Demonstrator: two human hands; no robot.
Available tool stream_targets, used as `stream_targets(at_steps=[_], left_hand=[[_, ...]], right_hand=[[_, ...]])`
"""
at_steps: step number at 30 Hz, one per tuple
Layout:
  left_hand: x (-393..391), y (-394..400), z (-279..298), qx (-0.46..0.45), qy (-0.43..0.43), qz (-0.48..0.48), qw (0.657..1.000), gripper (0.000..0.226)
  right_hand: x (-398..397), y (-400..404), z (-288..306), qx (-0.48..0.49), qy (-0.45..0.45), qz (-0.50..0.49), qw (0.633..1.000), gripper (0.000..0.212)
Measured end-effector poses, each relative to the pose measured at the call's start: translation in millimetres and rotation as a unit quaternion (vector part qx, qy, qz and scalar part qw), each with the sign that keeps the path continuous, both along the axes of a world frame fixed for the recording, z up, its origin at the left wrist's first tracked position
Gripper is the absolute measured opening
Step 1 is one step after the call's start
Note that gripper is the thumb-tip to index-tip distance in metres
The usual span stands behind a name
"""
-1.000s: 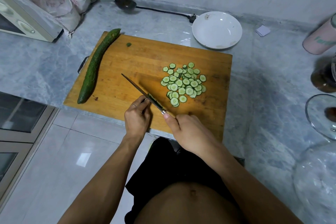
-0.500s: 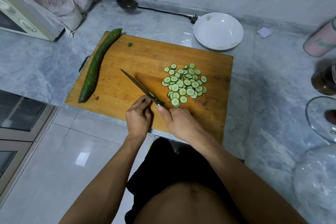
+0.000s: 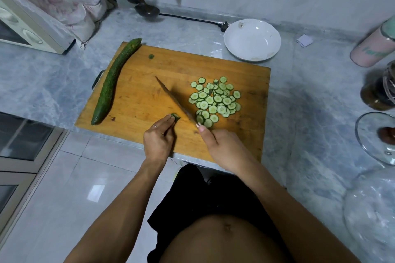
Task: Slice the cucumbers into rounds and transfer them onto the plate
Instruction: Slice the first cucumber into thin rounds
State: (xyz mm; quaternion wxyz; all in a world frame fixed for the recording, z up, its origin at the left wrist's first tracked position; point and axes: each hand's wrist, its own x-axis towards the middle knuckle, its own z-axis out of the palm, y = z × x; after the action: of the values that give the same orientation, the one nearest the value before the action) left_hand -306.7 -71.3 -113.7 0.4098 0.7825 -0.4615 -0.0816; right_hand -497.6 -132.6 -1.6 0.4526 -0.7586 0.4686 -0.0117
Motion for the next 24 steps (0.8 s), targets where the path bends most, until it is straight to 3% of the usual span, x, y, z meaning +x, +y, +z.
stream_targets(at_steps=[14,24], left_hand=[[-1.9,0.5,4.5,0.025,-0.014,-0.01,1.0,0.041],[-7.1,-0.9,8.4,0.02,-0.031,-0.013,0.999,0.036]], right_hand=[[1.2,19.6,19.3,-0.002,0.049,0.045,0.998,0.059],[32.6,11.2,-7.3,-0.019,0.035,0.027,0.999,0.06]])
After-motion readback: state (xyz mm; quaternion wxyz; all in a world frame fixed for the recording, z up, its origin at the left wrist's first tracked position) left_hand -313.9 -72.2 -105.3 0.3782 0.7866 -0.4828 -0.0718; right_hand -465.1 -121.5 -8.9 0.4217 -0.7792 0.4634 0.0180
